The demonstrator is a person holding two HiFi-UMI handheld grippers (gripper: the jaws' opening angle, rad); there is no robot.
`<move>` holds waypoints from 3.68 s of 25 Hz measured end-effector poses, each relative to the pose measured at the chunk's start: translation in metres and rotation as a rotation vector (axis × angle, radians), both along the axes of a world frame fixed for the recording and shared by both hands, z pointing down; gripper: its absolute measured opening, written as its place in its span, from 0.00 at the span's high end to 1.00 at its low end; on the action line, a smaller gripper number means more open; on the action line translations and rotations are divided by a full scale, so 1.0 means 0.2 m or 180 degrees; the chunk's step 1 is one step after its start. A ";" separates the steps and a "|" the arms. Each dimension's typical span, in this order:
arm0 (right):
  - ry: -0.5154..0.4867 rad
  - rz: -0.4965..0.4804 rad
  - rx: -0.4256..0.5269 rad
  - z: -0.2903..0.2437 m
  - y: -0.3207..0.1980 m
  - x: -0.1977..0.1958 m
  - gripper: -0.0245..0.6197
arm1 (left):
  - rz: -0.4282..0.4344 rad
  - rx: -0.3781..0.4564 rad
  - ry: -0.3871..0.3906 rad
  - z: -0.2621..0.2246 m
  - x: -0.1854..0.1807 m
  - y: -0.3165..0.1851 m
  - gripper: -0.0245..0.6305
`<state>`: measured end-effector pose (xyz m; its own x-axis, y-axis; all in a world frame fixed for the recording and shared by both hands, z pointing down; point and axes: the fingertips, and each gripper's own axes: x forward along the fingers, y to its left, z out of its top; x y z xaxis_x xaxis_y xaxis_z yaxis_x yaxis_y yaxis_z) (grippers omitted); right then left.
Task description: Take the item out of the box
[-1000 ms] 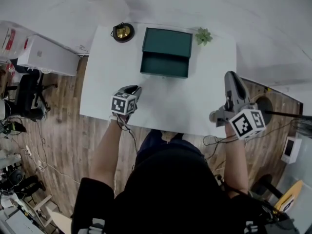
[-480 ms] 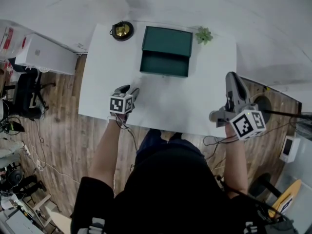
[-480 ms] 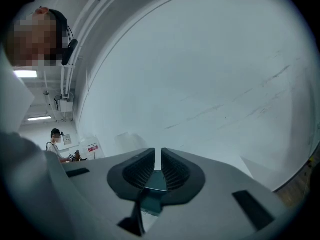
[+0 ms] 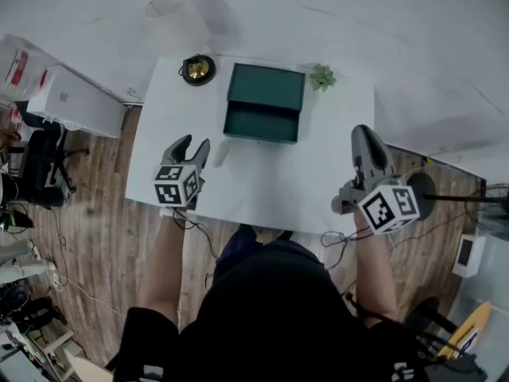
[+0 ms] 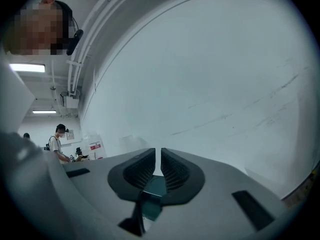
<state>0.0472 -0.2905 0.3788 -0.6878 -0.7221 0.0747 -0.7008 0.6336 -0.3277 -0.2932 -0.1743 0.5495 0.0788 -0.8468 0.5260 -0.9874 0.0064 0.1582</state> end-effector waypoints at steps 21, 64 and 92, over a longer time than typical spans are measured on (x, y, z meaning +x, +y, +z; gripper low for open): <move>0.0429 0.0013 0.1376 -0.61 0.15 -0.06 0.95 | 0.0325 0.2151 -0.0436 -1.61 0.51 -0.10 0.73; 0.0425 -0.0044 0.1448 -0.62 0.10 -0.08 0.95 | 0.0308 0.2122 -0.0254 -1.57 0.58 -0.17 0.80; 0.0454 -0.0020 0.1397 -0.57 0.10 -0.11 0.95 | 0.0370 0.2024 -0.0246 -1.51 0.55 -0.18 0.80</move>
